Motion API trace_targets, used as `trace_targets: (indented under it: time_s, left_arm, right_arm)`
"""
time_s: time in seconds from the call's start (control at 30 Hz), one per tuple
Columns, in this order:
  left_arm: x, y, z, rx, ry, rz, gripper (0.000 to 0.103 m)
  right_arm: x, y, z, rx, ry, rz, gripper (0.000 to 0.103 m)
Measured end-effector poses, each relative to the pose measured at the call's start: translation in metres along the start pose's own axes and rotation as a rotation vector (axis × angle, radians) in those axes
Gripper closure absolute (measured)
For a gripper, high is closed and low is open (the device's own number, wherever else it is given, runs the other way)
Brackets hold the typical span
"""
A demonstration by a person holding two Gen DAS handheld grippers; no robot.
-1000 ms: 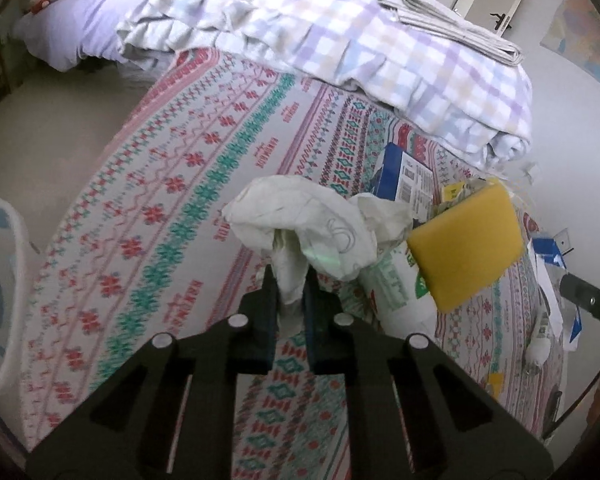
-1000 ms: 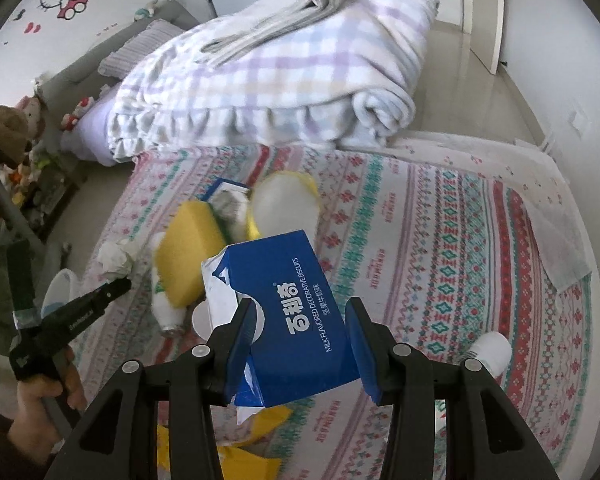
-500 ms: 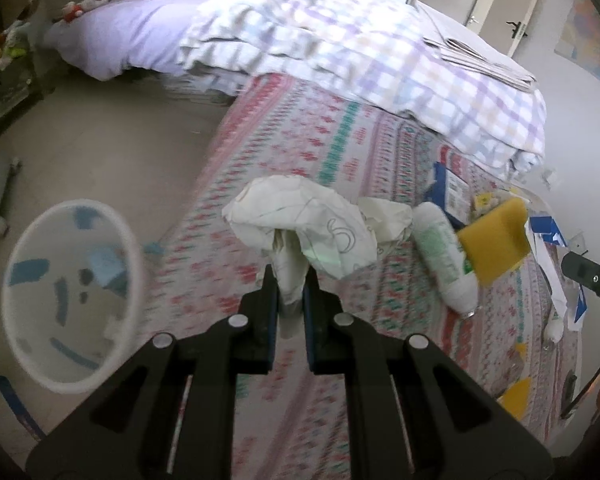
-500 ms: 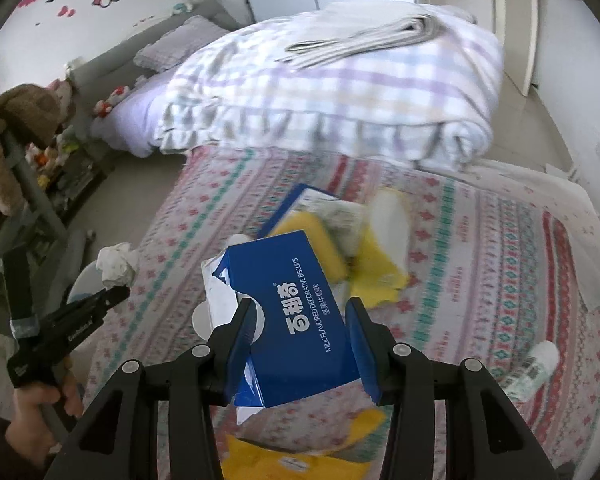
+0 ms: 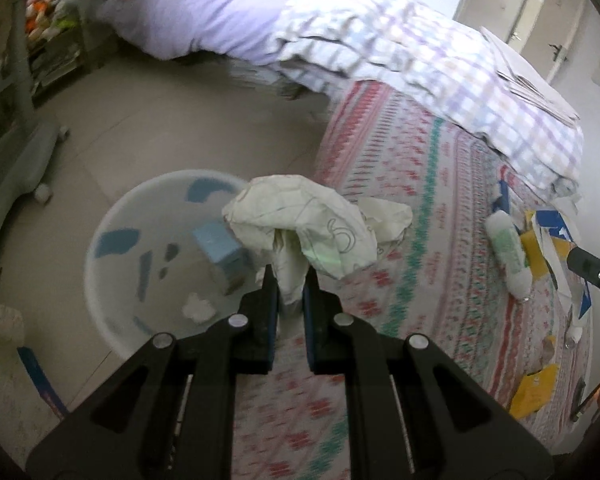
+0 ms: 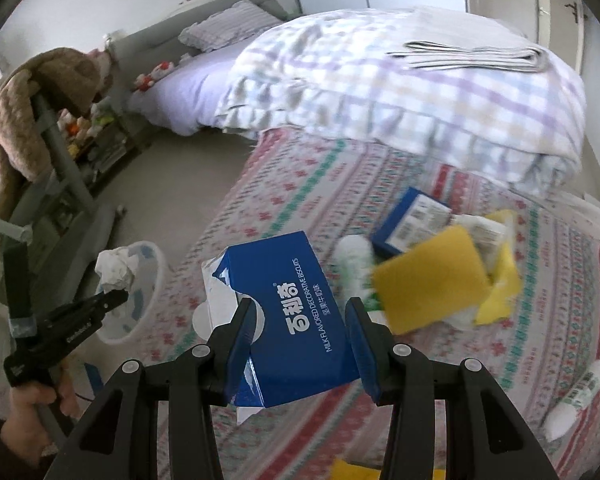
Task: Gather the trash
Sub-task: 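Carry the bag and tissue box to the wastebasket and release both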
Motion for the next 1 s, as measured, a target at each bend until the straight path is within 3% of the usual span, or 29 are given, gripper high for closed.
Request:
trace_targets:
  time_s: [0.5, 0.6, 0.63, 0.7, 0.87, 1.0]
  left_arm:
    - [-0.072, -0.017, -0.011, -0.017, -0.114, 0.067, 0.087]
    - [-0.08, -0.023, -0.011, -0.005, -0.133, 0.083, 0.052]
    - [-0.083, -0.026, -0.011, 0.004, -0.14, 0.098, 0.033]
    - [-0.09, -0.034, -0.01, 0.018, -0.148, 0.136, 0.02]
    - [-0.111, -0.046, -0.018, 0.005, -0.168, 0.201, 0.009]
    - [-0.122, -0.051, -0.022, 0.0, -0.155, 0.228, 0.008]
  right_arm:
    - [-0.098, 0.028, 0.0, -0.027, -0.082, 0.081, 0.056]
    - [-0.115, 0.032, -0.001, -0.032, -0.093, 0.095, 0.056]
    - [-0.12, 0.033, -0.001, -0.033, -0.097, 0.099, 0.056]
    - [-0.127, 0.036, -0.002, -0.035, -0.101, 0.105, 0.056]
    - [-0.145, 0.046, -0.007, -0.047, -0.104, 0.114, 0.056]
    - [-0.164, 0.056, -0.013, -0.057, -0.134, 0.111, 0.056]
Point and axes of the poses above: each gripper's, at about its wrist camera, not at the fingertips, and y roughly the way its jaws point, x to its right, z to its top, the point moved 7 cm from there along y, roughly the way its jaws point, and after that the axes turned 10 degrees about -z, right-handed, at the moved point
